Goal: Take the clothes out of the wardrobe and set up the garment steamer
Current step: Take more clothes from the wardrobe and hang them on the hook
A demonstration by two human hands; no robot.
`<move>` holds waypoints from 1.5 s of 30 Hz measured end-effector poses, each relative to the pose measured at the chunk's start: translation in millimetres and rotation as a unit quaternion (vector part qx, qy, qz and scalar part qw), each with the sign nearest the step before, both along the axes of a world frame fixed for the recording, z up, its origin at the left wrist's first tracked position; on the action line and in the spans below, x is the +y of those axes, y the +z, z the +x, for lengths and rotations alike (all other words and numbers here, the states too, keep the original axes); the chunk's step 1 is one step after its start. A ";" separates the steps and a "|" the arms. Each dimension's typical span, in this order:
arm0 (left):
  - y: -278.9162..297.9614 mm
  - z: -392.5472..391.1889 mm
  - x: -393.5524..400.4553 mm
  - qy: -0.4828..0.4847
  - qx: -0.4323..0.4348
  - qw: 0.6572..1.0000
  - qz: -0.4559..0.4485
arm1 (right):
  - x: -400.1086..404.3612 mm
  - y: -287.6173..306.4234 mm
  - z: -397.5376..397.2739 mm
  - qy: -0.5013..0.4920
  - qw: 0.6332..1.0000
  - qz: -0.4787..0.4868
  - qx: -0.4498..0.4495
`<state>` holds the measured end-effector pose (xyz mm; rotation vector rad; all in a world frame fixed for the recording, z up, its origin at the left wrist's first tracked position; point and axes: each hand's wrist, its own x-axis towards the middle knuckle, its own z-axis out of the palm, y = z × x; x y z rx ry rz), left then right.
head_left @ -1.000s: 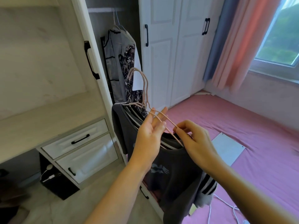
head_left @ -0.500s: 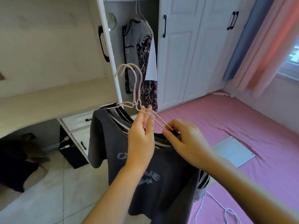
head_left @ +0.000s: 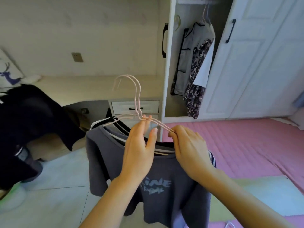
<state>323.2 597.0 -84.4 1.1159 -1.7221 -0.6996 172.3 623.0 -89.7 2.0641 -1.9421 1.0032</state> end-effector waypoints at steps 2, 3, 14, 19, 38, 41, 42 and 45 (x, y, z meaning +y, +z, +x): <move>-1.9 19.5 0.5 0.006 -0.021 1.000 0.000 | -8.7 -2.2 8.1 0.023 1.000 -0.008 0.001; -2.6 29.5 0.2 0.006 -0.030 1.000 0.003 | -13.2 -2.3 12.7 0.035 0.999 -0.013 0.003; 3.4 195.8 -20.9 0.254 -0.097 0.955 -0.122 | -64.8 -9.4 88.8 0.127 0.992 -0.020 -0.022; -8.5 275.2 -49.6 0.216 -0.173 0.960 -0.037 | -93.5 -6.0 139.8 0.154 0.987 -0.044 -0.018; -15.1 451.7 -126.0 0.273 -0.071 0.958 -0.055 | -218.2 -15.1 306.8 0.233 0.966 0.084 -0.074; -15.9 475.9 -140.3 0.298 -0.079 0.950 -0.058 | -240.3 -22.1 321.1 0.234 0.965 0.102 -0.055; -16.3 483.7 -145.5 0.305 -0.078 0.947 -0.059 | -247.2 -24.5 325.0 0.236 0.964 0.109 -0.056; -15.2 506.1 -166.3 0.319 -0.083 0.942 -0.066 | -272.1 -27.0 342.7 0.246 0.959 0.122 -0.070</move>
